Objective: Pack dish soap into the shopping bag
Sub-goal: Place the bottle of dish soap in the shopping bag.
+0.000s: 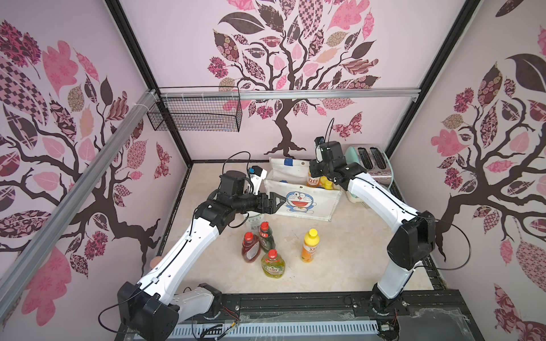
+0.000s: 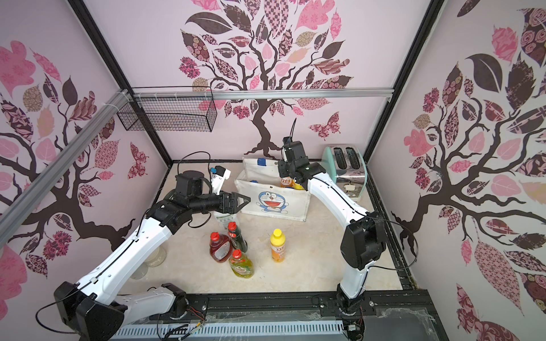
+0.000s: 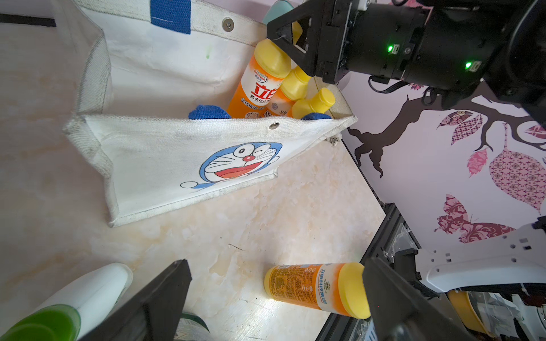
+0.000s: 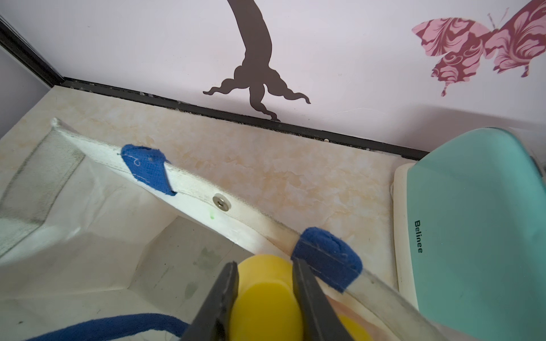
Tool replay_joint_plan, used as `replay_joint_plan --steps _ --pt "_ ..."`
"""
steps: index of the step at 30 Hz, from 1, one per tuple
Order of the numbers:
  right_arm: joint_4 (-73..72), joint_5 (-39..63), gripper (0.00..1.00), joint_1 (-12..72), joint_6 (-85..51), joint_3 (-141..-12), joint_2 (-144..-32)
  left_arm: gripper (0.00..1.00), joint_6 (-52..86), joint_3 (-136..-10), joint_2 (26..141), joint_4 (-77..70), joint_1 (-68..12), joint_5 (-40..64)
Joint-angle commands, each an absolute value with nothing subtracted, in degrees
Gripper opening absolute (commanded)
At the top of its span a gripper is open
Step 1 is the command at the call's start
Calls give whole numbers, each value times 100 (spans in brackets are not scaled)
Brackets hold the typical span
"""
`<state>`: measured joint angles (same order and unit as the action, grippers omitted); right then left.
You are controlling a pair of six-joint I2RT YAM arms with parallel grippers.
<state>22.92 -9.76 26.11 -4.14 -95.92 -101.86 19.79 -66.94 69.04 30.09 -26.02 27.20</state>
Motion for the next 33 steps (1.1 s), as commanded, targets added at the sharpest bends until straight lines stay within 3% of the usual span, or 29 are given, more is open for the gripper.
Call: replay_joint_plan --steps 1,15,18,21,30,33 --pt "1752 -1058 0 2566 -468 -9634 -10132 97 1898 -6633 6785 2943 -2610 2698" --pt "1707 -1090 3 2564 -483 -9320 -10191 97 1856 -6557 6733 2949 -2609 2663" --pt "1705 -1116 9 2565 -483 -9269 -10169 97 1854 -6528 6714 2944 -2610 2654" --pt "1714 -1142 22 2566 -468 -9251 -10126 97 1846 -6521 6715 2944 -2603 2654" --pt "1852 -1205 32 2564 -414 -9316 -10013 97 1851 -6500 6705 2943 -2605 2654" --pt "1928 -1198 40 2563 -404 -9367 -9985 97 1854 -6495 6714 2936 -2610 2654"
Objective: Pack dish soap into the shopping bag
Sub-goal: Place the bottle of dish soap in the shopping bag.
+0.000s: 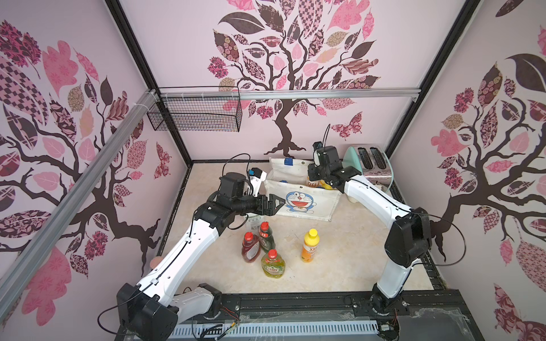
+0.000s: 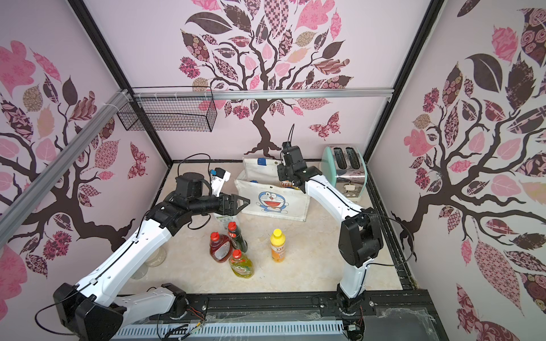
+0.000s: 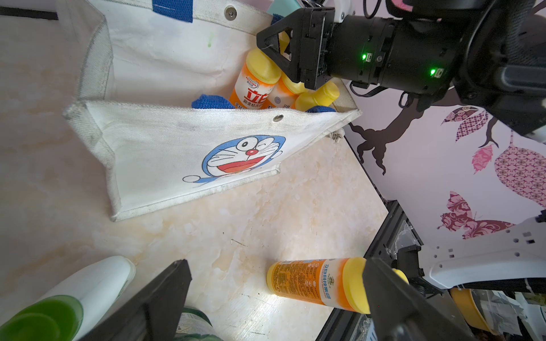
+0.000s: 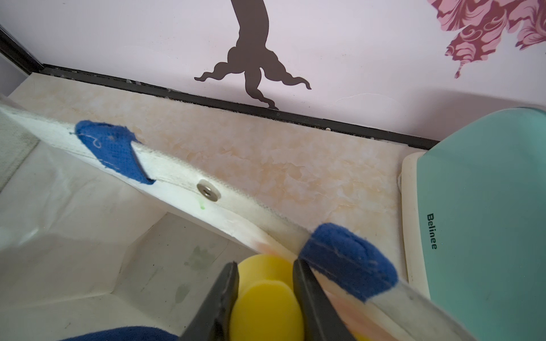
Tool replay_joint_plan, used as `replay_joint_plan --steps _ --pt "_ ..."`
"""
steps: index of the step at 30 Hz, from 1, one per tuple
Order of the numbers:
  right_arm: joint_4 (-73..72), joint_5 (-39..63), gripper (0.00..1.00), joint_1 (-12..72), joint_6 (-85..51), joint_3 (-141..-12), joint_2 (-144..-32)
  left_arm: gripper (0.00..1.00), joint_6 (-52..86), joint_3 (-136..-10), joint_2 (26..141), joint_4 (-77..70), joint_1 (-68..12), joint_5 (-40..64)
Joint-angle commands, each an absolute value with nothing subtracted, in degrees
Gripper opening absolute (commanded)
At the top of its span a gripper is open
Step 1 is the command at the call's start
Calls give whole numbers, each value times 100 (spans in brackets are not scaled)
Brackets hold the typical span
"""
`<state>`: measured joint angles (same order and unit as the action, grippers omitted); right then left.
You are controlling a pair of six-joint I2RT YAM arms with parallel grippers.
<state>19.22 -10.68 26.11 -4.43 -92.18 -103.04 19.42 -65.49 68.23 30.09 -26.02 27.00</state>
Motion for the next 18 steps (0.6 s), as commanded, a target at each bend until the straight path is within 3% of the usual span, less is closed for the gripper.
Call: replay_joint_plan --steps 1,9,18 --pt "1986 -1188 40 2565 -404 -9405 -9977 97 1857 -6500 6715 2937 -2609 2654" --pt "2128 -1172 46 2561 -352 -9487 -9844 97 1894 -6521 6693 2931 -2608 2689" --pt "2415 -984 59 2561 -343 -9771 -9716 97 1971 -6667 6691 3070 -2610 2646"
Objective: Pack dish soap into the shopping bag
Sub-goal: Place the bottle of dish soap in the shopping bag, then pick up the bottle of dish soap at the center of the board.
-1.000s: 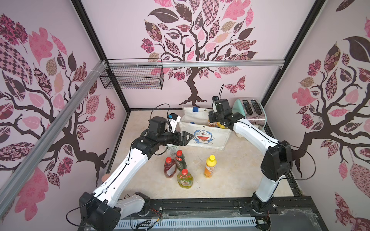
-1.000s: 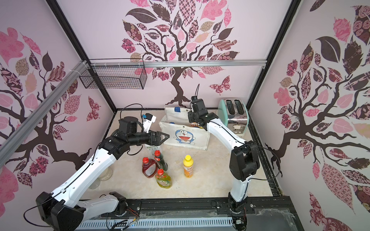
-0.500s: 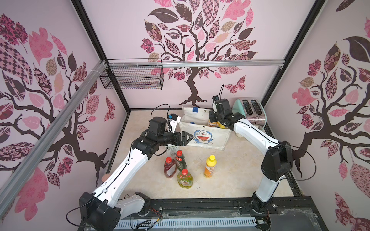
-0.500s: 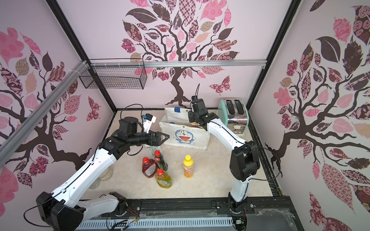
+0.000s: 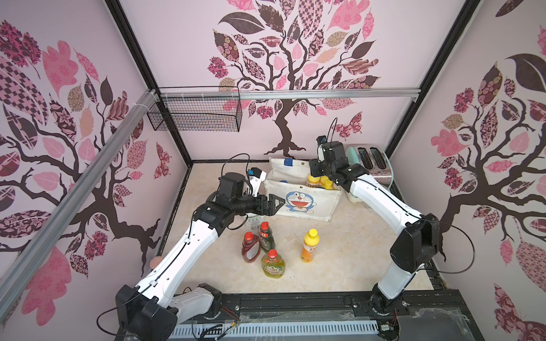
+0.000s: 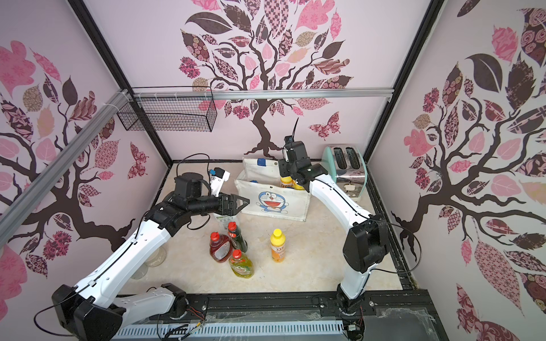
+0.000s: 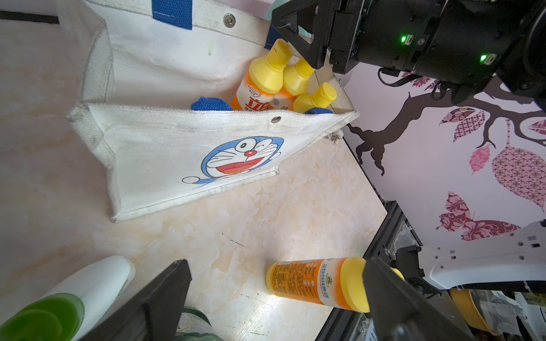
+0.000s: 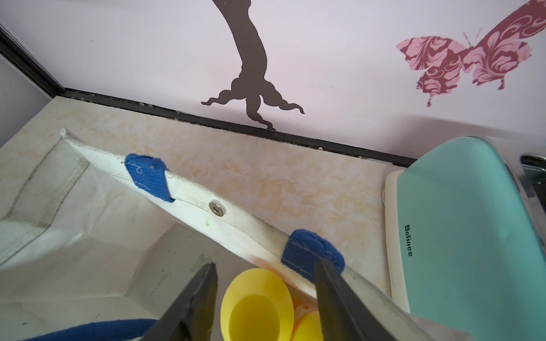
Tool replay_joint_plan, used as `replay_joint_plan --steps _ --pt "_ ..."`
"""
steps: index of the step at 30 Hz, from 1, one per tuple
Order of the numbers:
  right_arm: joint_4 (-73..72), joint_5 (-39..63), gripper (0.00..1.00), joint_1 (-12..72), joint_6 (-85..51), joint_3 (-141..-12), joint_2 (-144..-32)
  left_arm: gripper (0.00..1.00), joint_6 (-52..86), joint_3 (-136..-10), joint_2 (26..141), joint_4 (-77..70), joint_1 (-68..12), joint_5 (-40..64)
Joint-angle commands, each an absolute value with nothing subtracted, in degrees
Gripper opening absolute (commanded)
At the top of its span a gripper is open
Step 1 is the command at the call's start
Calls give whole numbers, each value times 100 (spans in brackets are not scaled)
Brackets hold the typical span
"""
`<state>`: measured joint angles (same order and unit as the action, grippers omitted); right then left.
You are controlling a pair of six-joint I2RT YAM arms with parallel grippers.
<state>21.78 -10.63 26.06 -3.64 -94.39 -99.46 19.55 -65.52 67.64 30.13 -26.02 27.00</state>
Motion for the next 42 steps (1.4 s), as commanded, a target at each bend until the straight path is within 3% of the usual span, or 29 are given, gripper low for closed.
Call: replay_joint_plan --steps 1,8,14,20,26,42 --pt "2516 -939 60 2563 -350 -9805 -9664 97 1969 -6710 6701 3101 -2606 2670" --pt "2778 -75 74 2562 -536 -9089 -8463 97 2013 -6943 6727 3332 -2610 2731" --pt "2934 939 80 2817 -558 -7949 -6909 97 2209 -7167 6860 3487 -2610 2681" --pt "3091 1565 83 3481 -145 -6972 -5946 97 2626 -7349 7012 3188 -2618 2458" --pt "2930 1945 84 3516 -279 -6200 -5102 97 2495 -7583 7062 3454 -2635 2175" --pt "2362 2685 83 3820 -169 -5356 -4979 97 1831 -7201 7469 3072 -2641 2603"
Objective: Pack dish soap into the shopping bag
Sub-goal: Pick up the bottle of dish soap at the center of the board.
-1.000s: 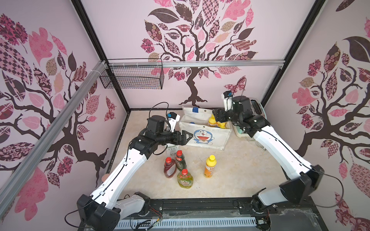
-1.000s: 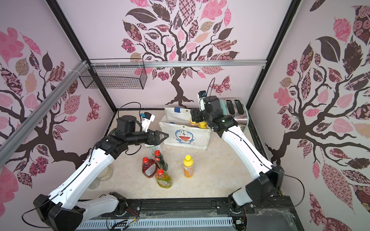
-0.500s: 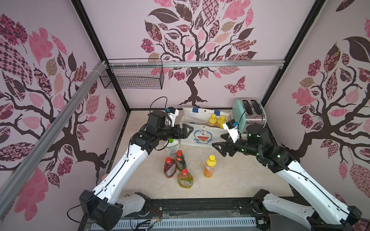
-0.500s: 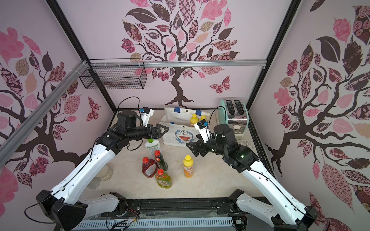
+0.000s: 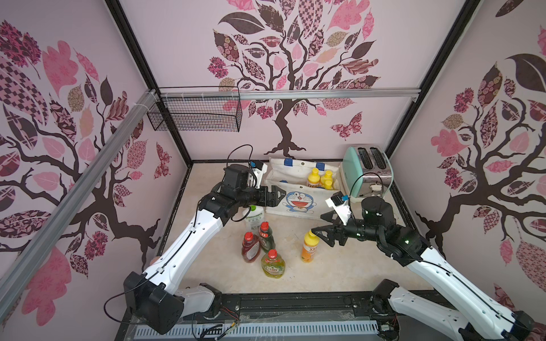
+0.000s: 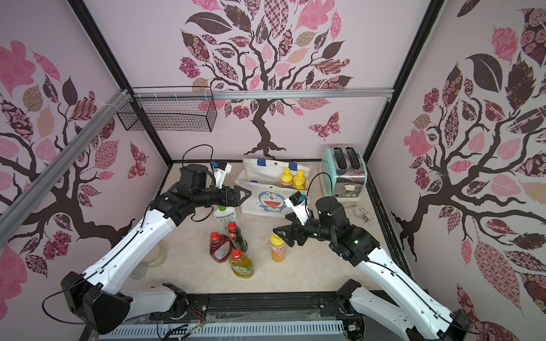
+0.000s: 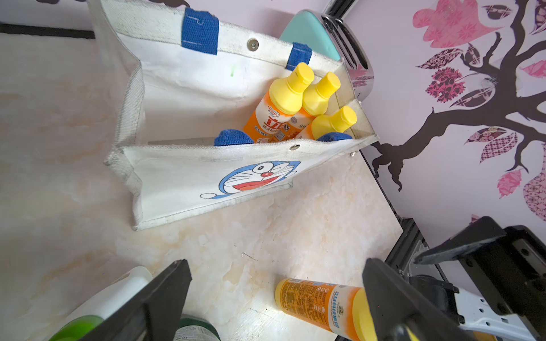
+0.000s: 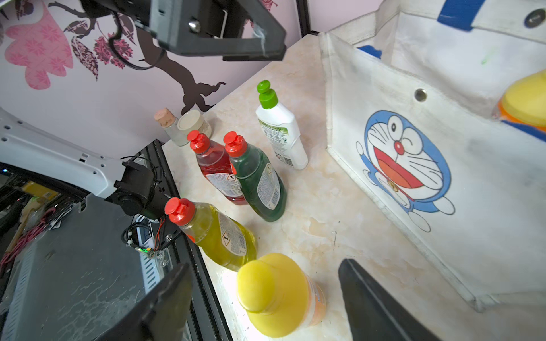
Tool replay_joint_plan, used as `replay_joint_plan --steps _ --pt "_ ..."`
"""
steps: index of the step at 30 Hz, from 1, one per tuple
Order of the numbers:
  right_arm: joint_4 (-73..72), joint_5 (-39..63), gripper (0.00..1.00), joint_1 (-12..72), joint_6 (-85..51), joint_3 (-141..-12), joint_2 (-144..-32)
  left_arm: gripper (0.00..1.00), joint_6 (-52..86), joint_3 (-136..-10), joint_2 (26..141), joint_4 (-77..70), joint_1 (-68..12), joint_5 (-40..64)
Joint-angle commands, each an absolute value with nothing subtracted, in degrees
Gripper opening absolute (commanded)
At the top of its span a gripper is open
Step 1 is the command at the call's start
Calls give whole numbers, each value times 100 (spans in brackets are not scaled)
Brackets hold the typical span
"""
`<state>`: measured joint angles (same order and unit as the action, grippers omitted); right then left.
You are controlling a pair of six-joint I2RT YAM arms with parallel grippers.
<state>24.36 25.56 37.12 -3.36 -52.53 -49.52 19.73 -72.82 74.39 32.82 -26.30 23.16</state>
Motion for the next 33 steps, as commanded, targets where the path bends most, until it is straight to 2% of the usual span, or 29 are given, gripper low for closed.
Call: replay_joint_plan --steps 1,15,21,33 --pt "2499 2617 84 3829 -97 -5415 -5054 97 1848 -7189 7486 3050 -2644 2664" --pt "2795 2395 83 4002 60 -5199 -4983 97 1717 -6960 7210 3138 -2645 2509" --pt "2787 1731 80 4362 31 -5003 -5010 97 1793 -6907 7251 3008 -2637 2615" --pt "2063 1565 75 4383 -103 -4667 -5033 97 1742 -6974 7142 3051 -2645 2604"
